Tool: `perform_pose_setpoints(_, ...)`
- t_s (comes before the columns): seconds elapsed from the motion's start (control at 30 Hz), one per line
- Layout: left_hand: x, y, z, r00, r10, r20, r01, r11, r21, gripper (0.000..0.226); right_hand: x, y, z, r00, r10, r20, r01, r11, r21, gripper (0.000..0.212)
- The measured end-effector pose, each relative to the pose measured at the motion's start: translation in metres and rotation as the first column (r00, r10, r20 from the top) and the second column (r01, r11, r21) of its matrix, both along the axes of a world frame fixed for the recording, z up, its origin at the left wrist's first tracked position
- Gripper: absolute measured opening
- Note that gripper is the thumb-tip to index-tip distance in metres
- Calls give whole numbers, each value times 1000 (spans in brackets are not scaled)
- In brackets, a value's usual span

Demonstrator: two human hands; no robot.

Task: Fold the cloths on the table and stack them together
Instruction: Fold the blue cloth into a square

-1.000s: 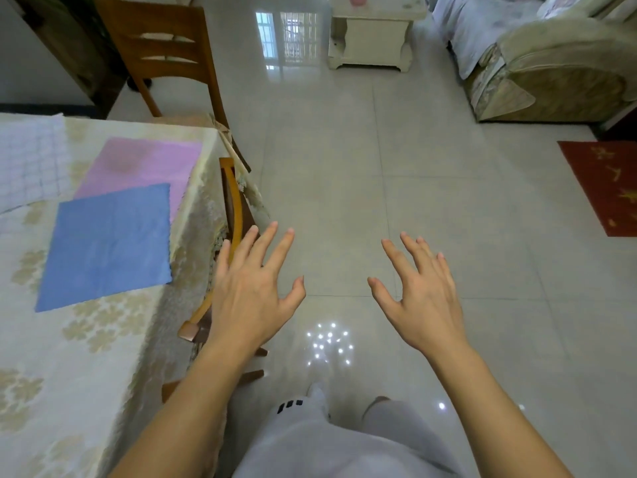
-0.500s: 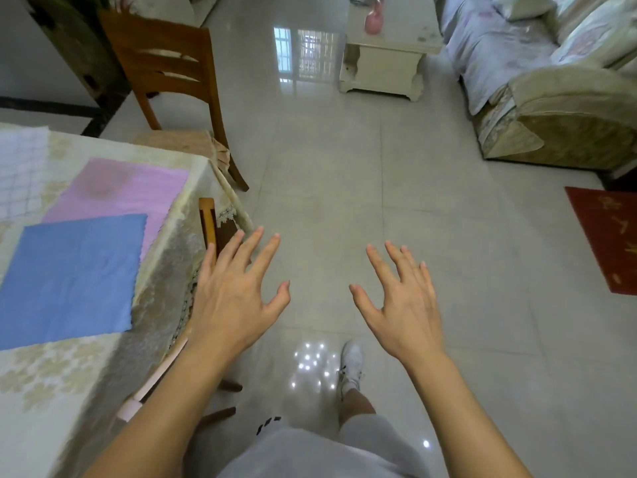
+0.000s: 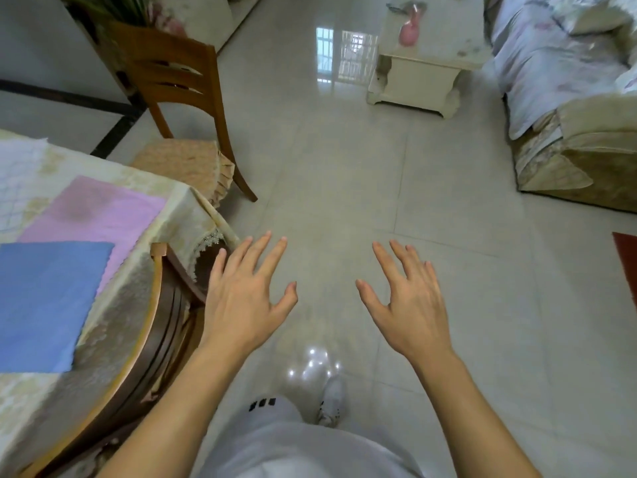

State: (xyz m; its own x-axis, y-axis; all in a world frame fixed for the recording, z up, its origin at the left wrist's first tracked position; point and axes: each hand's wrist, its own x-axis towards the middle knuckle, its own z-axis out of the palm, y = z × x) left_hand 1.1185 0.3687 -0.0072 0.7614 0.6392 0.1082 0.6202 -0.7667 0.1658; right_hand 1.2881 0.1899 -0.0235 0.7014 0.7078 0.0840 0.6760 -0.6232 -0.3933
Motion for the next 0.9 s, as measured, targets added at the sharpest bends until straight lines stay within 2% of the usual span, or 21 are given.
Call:
perform_pose_setpoints(0.3, 9, 22, 2, 987, 154, -38, -153, 988, 18, 68, 37, 44, -12, 980, 162, -112, -164, 986, -10, 73)
perform_pose_setpoints(0.57, -10, 58, -8, 943, 333, 7, -333, 943, 27, 66, 39, 126, -25, 927, 366, -82, -372, 927, -59, 71)
perform_pose_setpoints(0.9, -60, 153, -37, 778, 626, 50, -624, 780, -43, 64, 20, 292, -29, 757, 653, -29, -650, 747, -141, 65)
